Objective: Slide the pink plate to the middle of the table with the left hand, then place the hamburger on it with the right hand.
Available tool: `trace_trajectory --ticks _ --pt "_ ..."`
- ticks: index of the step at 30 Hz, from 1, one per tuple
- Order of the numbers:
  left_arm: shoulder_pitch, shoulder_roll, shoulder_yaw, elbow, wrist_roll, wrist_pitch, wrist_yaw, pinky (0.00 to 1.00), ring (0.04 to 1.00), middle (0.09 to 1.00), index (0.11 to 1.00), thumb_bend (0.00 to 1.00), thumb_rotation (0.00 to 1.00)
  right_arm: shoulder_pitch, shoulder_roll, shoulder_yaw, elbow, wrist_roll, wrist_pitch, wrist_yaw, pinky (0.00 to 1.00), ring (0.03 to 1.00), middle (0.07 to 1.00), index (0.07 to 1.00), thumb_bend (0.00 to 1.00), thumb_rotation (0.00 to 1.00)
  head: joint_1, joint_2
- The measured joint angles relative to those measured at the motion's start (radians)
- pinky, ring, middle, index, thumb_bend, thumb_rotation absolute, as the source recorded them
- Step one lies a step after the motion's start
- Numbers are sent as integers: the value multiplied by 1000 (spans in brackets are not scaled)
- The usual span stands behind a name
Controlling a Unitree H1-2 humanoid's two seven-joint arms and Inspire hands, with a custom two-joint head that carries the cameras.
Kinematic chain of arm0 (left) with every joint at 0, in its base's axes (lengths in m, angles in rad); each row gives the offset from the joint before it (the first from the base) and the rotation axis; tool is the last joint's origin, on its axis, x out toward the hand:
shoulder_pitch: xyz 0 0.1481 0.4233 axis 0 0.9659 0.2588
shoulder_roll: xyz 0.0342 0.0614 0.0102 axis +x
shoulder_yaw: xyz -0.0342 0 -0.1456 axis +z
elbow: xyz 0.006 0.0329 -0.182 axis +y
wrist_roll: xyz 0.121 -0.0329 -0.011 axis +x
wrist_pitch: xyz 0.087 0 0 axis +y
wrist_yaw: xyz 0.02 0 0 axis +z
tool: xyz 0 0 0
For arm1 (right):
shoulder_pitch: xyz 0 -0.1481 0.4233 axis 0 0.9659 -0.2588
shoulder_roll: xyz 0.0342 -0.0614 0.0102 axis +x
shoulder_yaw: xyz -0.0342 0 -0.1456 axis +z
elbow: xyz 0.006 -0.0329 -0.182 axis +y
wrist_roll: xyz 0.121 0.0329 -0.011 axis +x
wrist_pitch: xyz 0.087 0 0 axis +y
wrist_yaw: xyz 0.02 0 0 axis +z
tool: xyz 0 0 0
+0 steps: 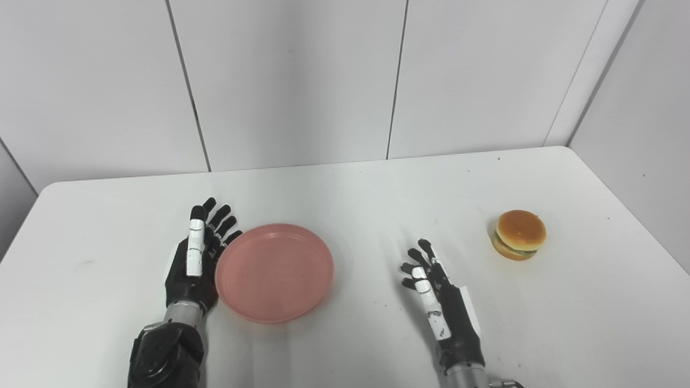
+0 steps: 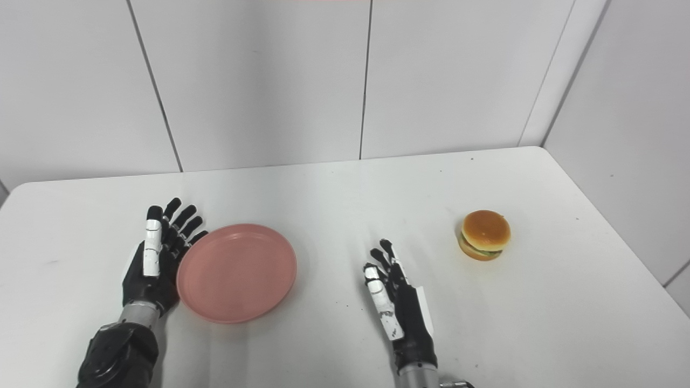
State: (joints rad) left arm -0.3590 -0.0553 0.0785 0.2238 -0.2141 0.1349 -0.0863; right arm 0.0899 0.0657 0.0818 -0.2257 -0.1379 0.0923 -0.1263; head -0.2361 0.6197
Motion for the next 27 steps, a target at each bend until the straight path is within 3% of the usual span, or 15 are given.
trace_trajectory --ticks 9,17,22,23,24,27 --pt "2 -17 -11 -2 -1 6 9 935 939 926 930 861 861 -3 16 17 3 -42 6 -21 765 835 904 932 604 975 -29 -3" --pt "14 -18 -58 -3 27 -5 0 847 914 911 932 811 893 -1 13 13 17 -60 -47 -34 769 815 887 919 621 1000 -34 -11" --pt "15 -19 -61 -2 26 -7 -3 855 914 913 932 813 889 -2 -10 13 15 -191 -146 -77 797 851 900 914 674 1000 -35 -20" --pt "15 -19 -61 -2 25 -7 -4 867 917 915 931 811 893 -7 -23 12 9 -233 -167 -87 895 897 910 908 705 1000 -35 -20" --pt "15 -19 -60 1 23 -10 -5 871 918 915 931 811 894 -15 -44 12 4 -286 -187 -96 928 912 913 906 715 1000 -45 -38" --pt "13 -18 -57 17 22 -33 -10 889 919 917 937 803 896 -61 -110 -10 -18 -374 -223 -110 775 812 859 873 714 1000 -46 -63"
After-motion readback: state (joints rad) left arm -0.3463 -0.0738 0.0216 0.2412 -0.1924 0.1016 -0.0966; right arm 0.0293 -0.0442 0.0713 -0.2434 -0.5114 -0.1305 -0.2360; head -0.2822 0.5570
